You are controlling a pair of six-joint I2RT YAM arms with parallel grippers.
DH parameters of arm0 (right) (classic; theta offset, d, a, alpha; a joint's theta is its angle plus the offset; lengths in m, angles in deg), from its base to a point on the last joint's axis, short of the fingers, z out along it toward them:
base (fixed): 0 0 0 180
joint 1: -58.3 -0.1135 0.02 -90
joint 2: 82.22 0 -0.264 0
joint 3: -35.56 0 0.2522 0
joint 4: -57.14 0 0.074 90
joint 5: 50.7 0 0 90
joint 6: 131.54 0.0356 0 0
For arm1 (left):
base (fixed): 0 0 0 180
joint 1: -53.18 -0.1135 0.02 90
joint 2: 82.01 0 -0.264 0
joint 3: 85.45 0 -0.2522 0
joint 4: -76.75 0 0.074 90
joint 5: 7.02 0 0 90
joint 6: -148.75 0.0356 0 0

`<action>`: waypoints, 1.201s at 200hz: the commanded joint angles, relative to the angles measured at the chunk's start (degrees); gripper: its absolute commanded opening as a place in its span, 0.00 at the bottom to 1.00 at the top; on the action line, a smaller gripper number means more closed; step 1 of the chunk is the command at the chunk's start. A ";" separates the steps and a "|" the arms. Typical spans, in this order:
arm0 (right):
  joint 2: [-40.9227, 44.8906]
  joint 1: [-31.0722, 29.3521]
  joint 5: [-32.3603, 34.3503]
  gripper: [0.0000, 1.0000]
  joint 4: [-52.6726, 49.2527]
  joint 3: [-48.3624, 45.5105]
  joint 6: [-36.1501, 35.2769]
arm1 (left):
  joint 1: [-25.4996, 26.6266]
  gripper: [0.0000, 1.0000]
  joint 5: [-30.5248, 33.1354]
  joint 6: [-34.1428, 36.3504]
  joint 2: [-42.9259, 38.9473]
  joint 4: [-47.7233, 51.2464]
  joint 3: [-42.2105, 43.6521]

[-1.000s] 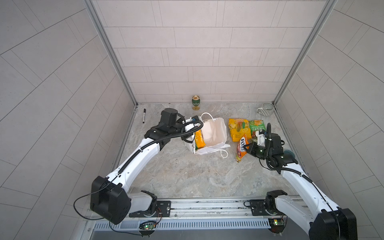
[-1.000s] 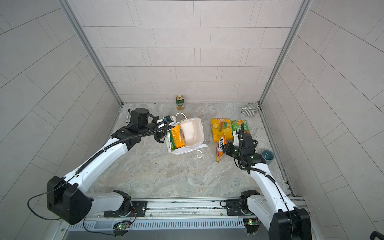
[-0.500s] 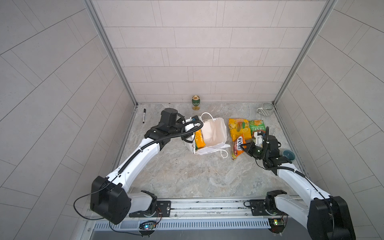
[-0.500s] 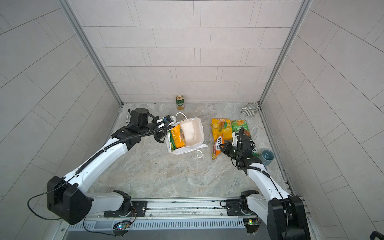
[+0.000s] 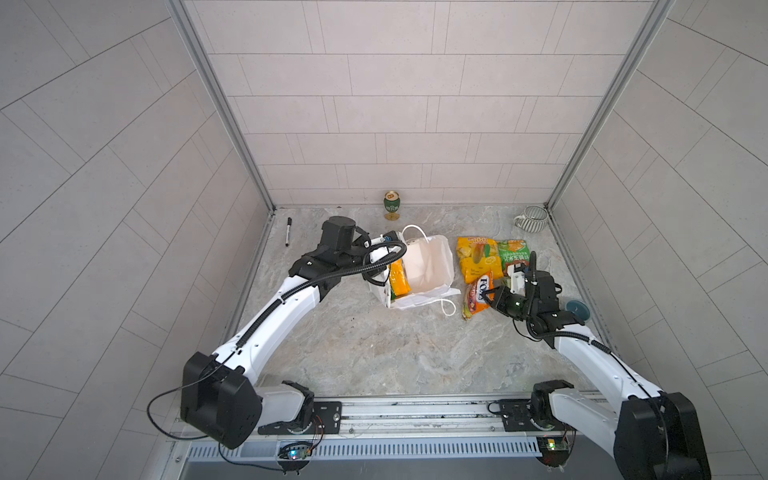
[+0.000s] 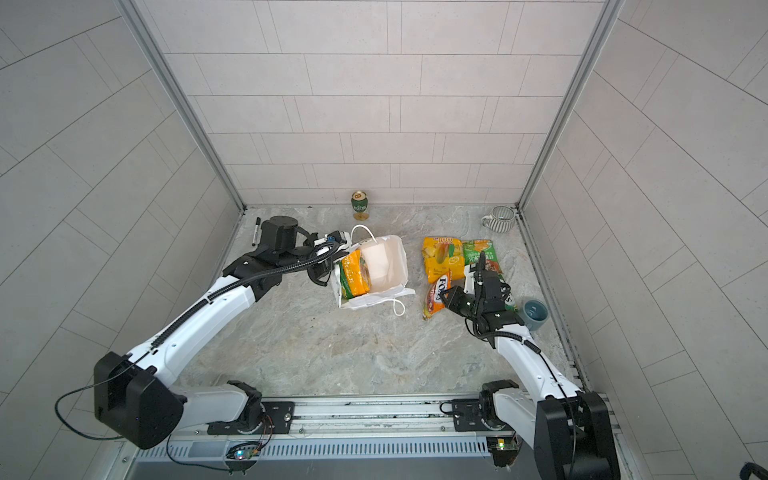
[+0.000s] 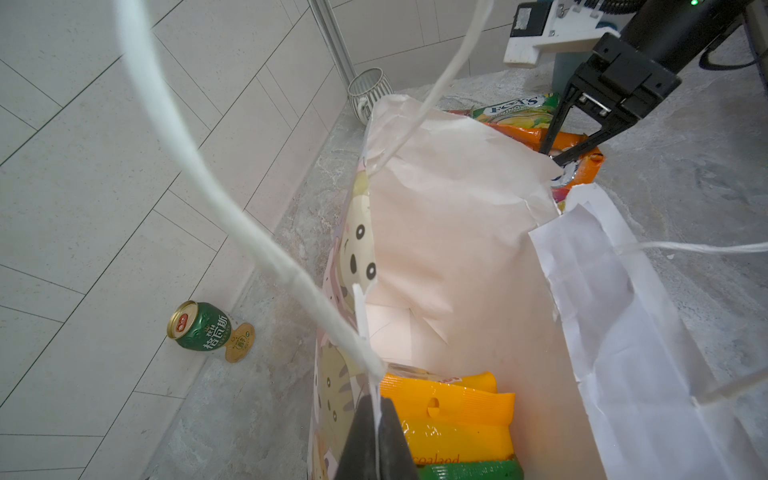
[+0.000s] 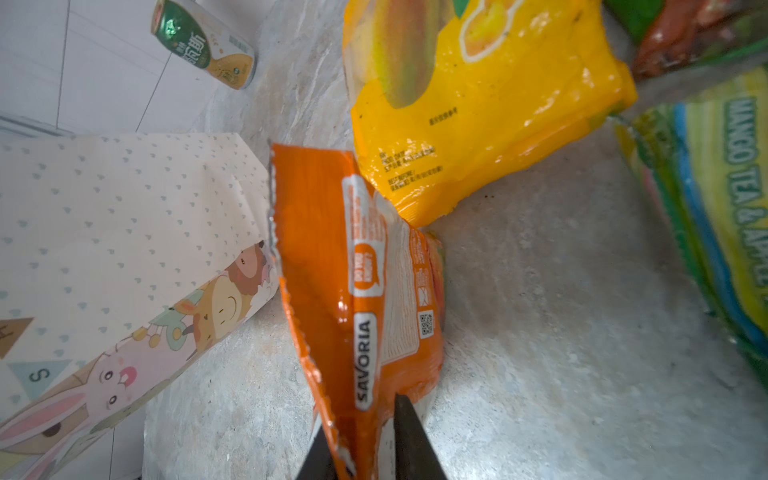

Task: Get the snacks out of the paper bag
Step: 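Lower the Savoria pack onto the table beside the yellow pack, then open the right gripper and raise it off the Savoria pack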

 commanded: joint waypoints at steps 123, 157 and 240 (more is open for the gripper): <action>-6.16 0.19 11.23 0.00 -24.48 14.07 -18.94 | 0.40 0.00 -0.85 -0.60 -0.81 -1.27 0.57; -7.77 -3.15 6.22 0.00 -24.34 15.15 -21.42 | 0.42 0.00 -1.21 -0.78 -0.42 -1.54 0.48; -15.89 -4.73 17.37 0.12 -29.05 22.10 -21.07 | 0.38 0.00 -1.06 -0.77 -0.28 -1.72 0.55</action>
